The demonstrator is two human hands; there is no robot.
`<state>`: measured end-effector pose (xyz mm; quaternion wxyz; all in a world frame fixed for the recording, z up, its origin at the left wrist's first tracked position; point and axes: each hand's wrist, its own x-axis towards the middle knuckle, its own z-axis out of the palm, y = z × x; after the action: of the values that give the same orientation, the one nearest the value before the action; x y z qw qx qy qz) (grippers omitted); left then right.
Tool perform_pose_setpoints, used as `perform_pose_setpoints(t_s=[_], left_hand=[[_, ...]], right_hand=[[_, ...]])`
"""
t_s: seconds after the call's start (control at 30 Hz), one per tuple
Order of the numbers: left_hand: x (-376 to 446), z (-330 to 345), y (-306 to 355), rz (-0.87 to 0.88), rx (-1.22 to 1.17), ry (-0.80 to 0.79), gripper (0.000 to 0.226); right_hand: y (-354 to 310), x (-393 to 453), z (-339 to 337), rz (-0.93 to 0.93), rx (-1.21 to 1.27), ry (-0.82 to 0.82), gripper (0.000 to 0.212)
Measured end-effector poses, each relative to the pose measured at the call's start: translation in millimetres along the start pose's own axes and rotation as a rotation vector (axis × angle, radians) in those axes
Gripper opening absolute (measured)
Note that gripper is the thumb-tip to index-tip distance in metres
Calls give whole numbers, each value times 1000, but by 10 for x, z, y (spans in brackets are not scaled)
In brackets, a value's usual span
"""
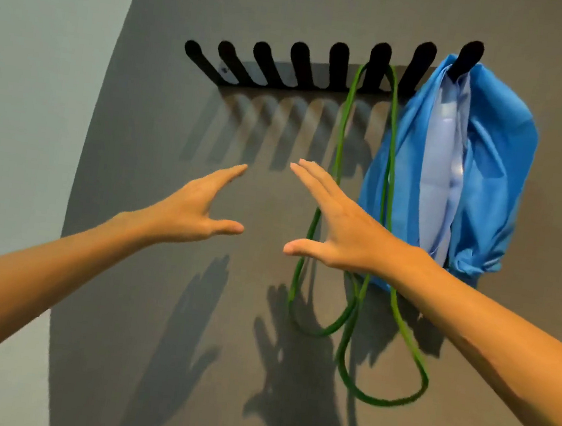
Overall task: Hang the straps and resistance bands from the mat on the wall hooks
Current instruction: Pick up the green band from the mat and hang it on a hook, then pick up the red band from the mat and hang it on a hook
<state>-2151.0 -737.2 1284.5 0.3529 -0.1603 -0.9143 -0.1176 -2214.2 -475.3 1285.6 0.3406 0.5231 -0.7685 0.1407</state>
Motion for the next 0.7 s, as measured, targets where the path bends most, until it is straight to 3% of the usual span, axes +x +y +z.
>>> perform_pose_setpoints(t_s=[0.23,0.47,0.7], left_hand=[[-1796,-476,-255,-15,86,-78,103],[-3582,-1571,-265,-263,96,-113,109],[-5143,-2678,88,-535,150,-100,111]], right_hand=[[-1292,-67,587,-65,212,-132,113],[-3173,58,1162,-170,470,-332,114],[-4757,232,1469,-383,672,-375,113]])
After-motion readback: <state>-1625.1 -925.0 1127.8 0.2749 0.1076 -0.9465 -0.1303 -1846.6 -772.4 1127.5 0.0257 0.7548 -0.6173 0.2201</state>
